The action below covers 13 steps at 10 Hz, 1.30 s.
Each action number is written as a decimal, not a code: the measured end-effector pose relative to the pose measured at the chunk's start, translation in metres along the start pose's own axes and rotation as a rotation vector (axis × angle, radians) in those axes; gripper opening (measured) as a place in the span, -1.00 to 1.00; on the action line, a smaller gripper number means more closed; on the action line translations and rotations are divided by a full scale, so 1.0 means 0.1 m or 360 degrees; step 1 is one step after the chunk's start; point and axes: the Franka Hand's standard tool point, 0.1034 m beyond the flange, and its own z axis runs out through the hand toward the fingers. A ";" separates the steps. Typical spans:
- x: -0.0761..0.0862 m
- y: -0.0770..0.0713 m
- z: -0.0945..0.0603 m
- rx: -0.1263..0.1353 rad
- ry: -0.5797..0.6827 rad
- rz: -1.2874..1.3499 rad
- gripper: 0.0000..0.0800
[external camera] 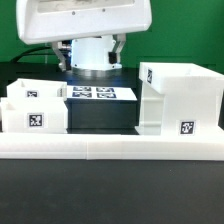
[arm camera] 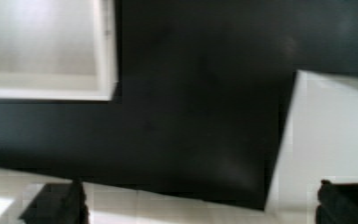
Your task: Assemble drawer
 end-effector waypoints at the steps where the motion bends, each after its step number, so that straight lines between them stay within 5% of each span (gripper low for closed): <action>1: -0.12 0.08 0.10 -0.0043 0.0024 -0.0034 0.62; 5: -0.36 0.29 0.38 -0.0111 0.0043 -0.0042 0.62; 10: -0.48 0.37 0.51 -0.0088 0.0016 -0.0009 0.62; 13: -0.63 0.37 0.79 -0.0121 0.0010 0.0000 0.62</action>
Offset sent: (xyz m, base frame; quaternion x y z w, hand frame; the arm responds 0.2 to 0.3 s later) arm -0.0155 -0.0229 -0.0266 -0.0238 0.0188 -0.0282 0.9991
